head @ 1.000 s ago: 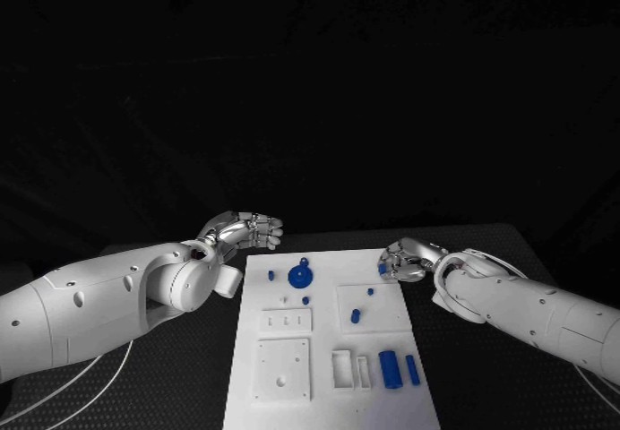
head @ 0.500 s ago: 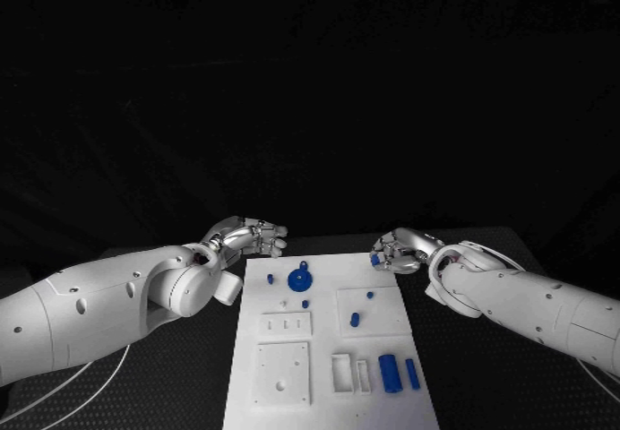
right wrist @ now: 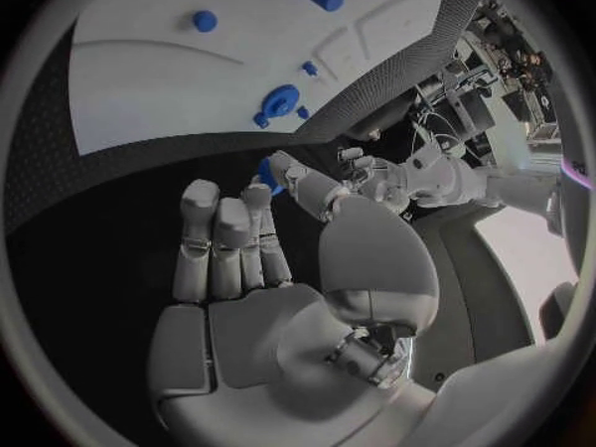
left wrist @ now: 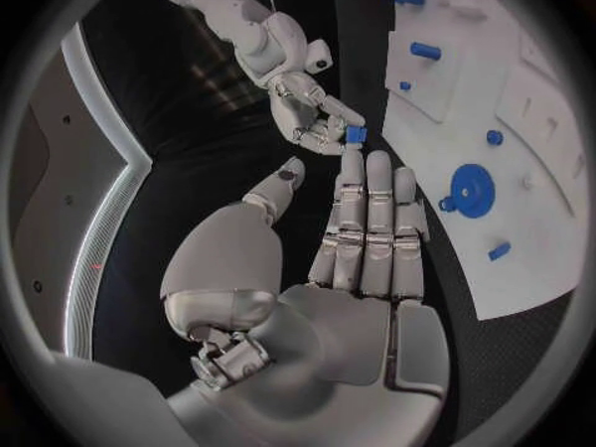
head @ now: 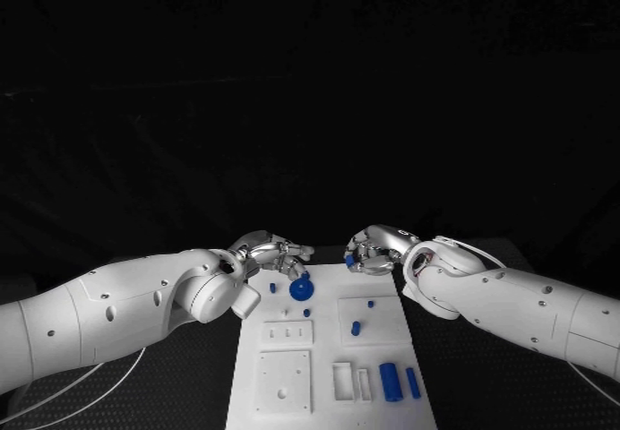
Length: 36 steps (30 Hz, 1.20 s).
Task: Assemble the parts on the task board
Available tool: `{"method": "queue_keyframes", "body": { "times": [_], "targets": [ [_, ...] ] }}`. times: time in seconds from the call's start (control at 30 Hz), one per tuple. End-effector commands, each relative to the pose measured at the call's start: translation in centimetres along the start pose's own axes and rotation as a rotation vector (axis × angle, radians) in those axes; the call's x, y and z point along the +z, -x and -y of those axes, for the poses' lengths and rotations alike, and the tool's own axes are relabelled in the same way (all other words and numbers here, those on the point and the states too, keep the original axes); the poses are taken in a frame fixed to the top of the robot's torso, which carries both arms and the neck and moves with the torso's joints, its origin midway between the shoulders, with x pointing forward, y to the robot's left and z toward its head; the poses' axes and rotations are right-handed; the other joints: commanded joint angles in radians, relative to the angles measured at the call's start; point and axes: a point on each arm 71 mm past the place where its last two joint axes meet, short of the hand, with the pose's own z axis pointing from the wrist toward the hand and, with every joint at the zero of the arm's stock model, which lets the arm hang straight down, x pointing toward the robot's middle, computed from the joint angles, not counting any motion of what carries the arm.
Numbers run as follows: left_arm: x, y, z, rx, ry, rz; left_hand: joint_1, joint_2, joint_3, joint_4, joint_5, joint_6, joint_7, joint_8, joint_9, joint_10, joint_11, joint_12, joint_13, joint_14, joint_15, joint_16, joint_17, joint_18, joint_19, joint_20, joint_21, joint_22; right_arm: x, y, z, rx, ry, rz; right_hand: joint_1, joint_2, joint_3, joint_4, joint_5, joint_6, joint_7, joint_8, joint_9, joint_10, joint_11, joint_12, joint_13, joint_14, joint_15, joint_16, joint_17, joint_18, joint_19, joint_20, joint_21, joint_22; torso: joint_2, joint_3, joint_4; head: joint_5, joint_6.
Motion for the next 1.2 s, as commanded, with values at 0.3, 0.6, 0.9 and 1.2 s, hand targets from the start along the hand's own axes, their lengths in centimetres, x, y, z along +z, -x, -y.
{"method": "queue_keyframes", "body": {
  "times": [0.3, 0.6, 0.9, 1.2],
  "targets": [
    [1.1, -2.2, -0.1, 0.082, 0.109, -0.041, -0.053, -0.008, -0.018, 0.067, -0.019, -0.006, -0.006, -0.031, -0.013, 0.023, -0.016, 0.081, 0.080, 0.020, -0.035, 0.092, 0.029, 0.008, 0.032, -0.030, 0.066, 0.023, 0.7, -1.3, -4.9, -0.151, 0.035, -0.005, -0.005, -0.016, -0.003, -0.003, 0.005, 0.090, 0.030, 0.024, 0.033, 0.013, -0.006, 0.007, -0.006, 0.013, -0.006, -0.007, 0.005, 0.015, 0.017, 0.000, 0.004, 0.009, -0.027, -0.0014, -0.0034, 0.021, 0.003],
    [1.3, -2.9, -0.2, 0.150, 0.139, -0.077, -0.098, -0.004, -0.040, 0.127, -0.022, 0.026, -0.017, -0.022, -0.008, 0.012, -0.025, 0.117, 0.125, 0.020, -0.045, 0.126, 0.030, 0.008, 0.032, -0.040, 0.090, 0.021, 0.8, -1.7, -6.6, -0.157, 0.073, -0.006, -0.005, -0.019, 0.002, 0.001, 0.007, 0.092, 0.029, 0.023, 0.036, 0.016, -0.007, 0.006, -0.010, 0.017, -0.007, -0.011, 0.006, 0.015, 0.020, 0.000, 0.002, 0.008, -0.029, -0.0007, -0.0044, 0.024, 0.001],
    [1.2, -2.8, -0.5, 0.177, 0.178, -0.082, -0.103, 0.000, -0.049, 0.155, -0.022, 0.042, -0.022, -0.016, -0.003, -0.001, -0.029, 0.128, 0.144, 0.013, -0.046, 0.136, 0.026, 0.010, 0.025, -0.043, 0.097, 0.020, 0.6, -1.8, -7.0, -0.154, 0.085, -0.008, -0.004, -0.018, 0.006, 0.003, 0.007, 0.093, 0.029, 0.022, 0.037, 0.017, -0.008, 0.006, -0.012, 0.020, -0.008, -0.013, 0.007, 0.015, 0.022, 0.000, 0.002, 0.007, -0.028, -0.0013, -0.0041, 0.028, -0.004],
    [1.2, -2.9, -0.6, 0.178, 0.185, -0.084, -0.081, 0.014, -0.054, 0.154, -0.020, 0.033, -0.019, -0.023, -0.004, -0.012, -0.026, 0.132, 0.156, 0.006, -0.045, 0.141, 0.020, 0.009, 0.017, -0.042, 0.102, 0.020, 0.5, -1.9, -7.7, -0.151, 0.101, -0.015, -0.003, -0.018, 0.008, 0.004, 0.007, 0.094, 0.029, 0.021, 0.038, 0.018, -0.008, 0.006, -0.013, 0.021, -0.008, -0.014, 0.007, 0.015, 0.023, 0.000, 0.001, 0.007, -0.027, -0.0022, -0.0042, 0.028, -0.006]
  ]
}}
